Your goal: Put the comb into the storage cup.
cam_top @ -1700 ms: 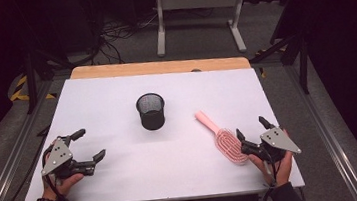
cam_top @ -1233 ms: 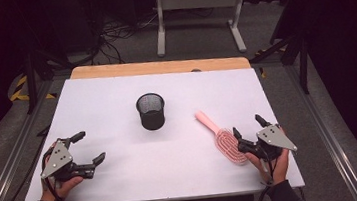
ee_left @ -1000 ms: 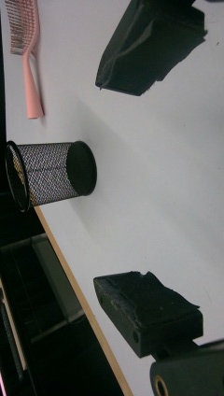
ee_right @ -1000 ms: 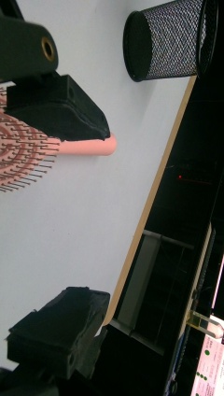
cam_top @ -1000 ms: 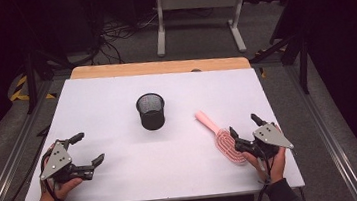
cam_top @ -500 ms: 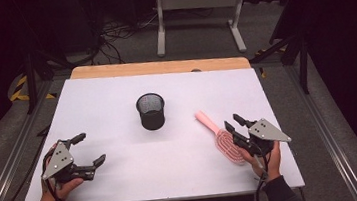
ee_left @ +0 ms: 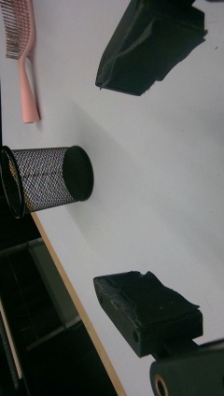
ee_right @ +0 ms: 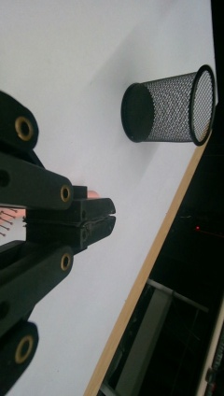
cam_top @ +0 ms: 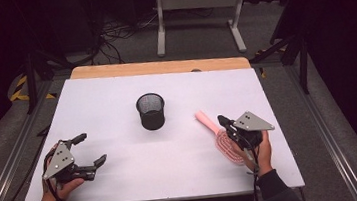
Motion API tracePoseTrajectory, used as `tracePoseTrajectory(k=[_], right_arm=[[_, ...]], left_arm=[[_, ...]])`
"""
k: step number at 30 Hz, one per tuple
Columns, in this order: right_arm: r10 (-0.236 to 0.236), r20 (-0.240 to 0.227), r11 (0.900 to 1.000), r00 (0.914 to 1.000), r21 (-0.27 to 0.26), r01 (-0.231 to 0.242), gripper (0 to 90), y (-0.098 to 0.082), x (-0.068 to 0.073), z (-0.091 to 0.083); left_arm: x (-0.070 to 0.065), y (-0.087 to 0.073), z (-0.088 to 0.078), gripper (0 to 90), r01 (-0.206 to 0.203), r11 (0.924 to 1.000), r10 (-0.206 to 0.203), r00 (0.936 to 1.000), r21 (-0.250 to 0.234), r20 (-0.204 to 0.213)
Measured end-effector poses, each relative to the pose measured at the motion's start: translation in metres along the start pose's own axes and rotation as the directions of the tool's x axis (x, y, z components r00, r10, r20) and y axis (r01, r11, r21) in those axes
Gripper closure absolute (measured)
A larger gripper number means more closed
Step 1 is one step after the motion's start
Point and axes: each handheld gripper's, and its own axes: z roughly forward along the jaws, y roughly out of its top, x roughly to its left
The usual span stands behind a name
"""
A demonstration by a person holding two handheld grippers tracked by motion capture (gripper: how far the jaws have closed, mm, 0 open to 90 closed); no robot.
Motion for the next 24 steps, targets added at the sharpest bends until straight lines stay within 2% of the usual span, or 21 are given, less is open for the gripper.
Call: tracePoseTrajectory(k=[4,5,6,7,8,10,13,14,15,20,24], right_arm=[[0.011,-0.003,0.998,0.9999,0.057,-0.011,90.0,0.006,0.000,0.018],[0.011,-0.003,0.998,0.9999,0.057,-0.011,90.0,0.006,0.000,0.018],[0.021,-0.008,0.995,0.9998,0.102,-0.020,90.0,0.009,-0.002,0.031],[0.021,-0.008,0.995,0.9998,0.102,-0.020,90.0,0.009,-0.002,0.031],[0.041,-0.015,0.990,0.9991,0.139,-0.038,90.0,0.012,-0.003,0.041],[0.042,-0.012,0.987,0.9991,0.157,-0.040,90.0,0.013,-0.004,0.046],[0.067,-0.015,0.974,0.9977,0.216,-0.062,90.0,0.016,-0.008,0.060],[0.064,-0.006,0.966,0.9979,0.250,-0.060,90.0,0.018,-0.010,0.070],[0.064,-0.006,0.966,0.9979,0.250,-0.060,90.0,0.018,-0.010,0.070],[0.070,0.011,0.945,0.9975,0.320,-0.070,90.0,0.024,-0.014,0.086],[0.063,0.030,0.919,0.9976,0.388,-0.070,90.0,0.025,-0.018,0.101]], left_arm=[[0.000,0.000,0.000,7.2,-0.002,1.0000,0.002,1.0000,0.001,0.003],[0.000,0.000,0.000,7.2,-0.002,1.0000,0.002,1.0000,0.001,0.003],[0.000,0.000,0.000,7.2,-0.003,1.0000,0.003,1.0000,0.002,0.003],[0.000,-0.001,0.000,7.2,-0.001,1.0000,0.001,1.0000,-0.002,0.004],[0.001,-0.001,0.000,7.1,-0.002,1.0000,0.002,1.0000,-0.001,0.004],[0.000,-0.001,-0.001,7.1,0.000,1.0000,0.000,1.0000,-0.006,0.006],[0.000,-0.001,-0.001,7.1,-0.006,1.0000,0.006,1.0000,-0.003,0.008],[0.000,-0.001,-0.001,7.1,-0.005,1.0000,0.005,0.9999,-0.003,0.009],[0.000,-0.001,-0.001,7.1,-0.006,1.0000,0.006,0.9999,-0.003,0.010],[0.000,-0.001,0.000,7.1,-0.004,1.0000,0.004,0.9999,-0.003,0.012],[0.000,-0.001,0.000,7.1,-0.006,1.0000,0.006,0.9999,-0.003,0.015]])
